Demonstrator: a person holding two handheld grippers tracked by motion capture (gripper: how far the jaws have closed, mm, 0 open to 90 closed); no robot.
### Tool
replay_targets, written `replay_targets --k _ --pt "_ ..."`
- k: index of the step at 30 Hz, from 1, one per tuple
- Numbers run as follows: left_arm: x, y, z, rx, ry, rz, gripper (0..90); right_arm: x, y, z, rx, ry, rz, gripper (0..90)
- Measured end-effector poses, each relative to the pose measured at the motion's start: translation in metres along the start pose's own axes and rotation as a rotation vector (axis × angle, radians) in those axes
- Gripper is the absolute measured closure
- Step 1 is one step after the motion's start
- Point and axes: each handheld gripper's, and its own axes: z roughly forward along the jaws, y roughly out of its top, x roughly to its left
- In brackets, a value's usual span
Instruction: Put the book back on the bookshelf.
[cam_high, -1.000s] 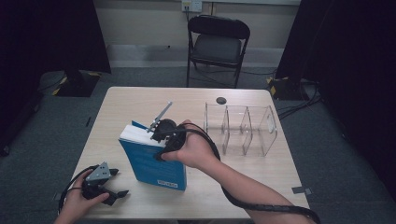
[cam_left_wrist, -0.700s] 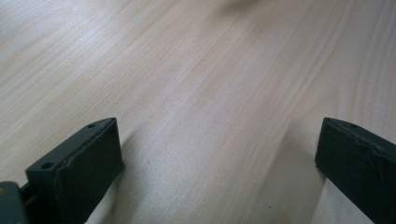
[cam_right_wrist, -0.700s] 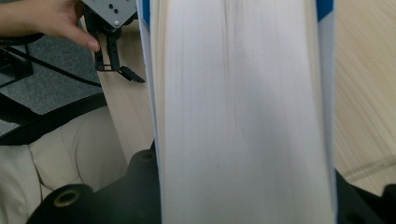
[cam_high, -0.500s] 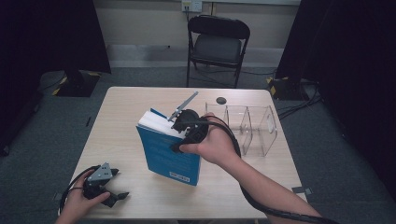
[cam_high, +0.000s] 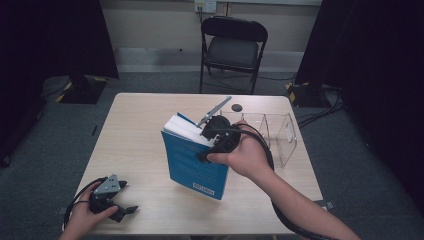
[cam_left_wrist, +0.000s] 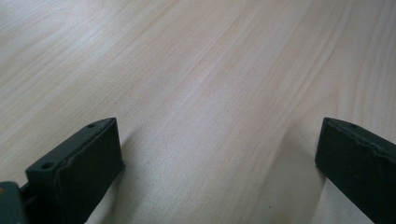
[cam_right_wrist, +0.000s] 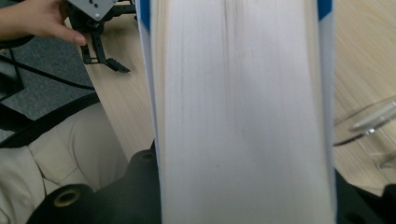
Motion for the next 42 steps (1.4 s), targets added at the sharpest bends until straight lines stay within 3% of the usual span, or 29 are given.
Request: replay_targets --k 9,24,26,27,28,42 --pt "0.0 0.0 0.0 -0.005 0.002 -0.001 0.1 -0.01 -0.016 -0.017 -0.014 -0.016 0.059 61.9" --pt "0.0 0.0 0.0 -0.001 0.001 0.005 0.1 -0.022 -0.038 -0.044 -0.01 -0.069 0.097 61.8" --pt "0.0 0.0 0.0 -0.001 0.001 0.005 0.1 -0.023 -0.041 -0.046 -0.005 -0.074 0.096 61.8" --pt "-0.001 0.0 0.0 -0.004 -0.006 -0.014 0.1 -0.022 -0.041 -0.047 0.001 -0.075 0.102 61.8" --pt "0.0 0.0 0.0 0.0 0.001 0.006 0.1 -0.023 -0.042 -0.048 0.006 -0.075 0.105 61.8" --pt "0.0 0.0 0.0 0.002 -0.004 -0.004 0.1 -0.032 -0.062 -0.06 0.005 -0.085 0.149 61.8"
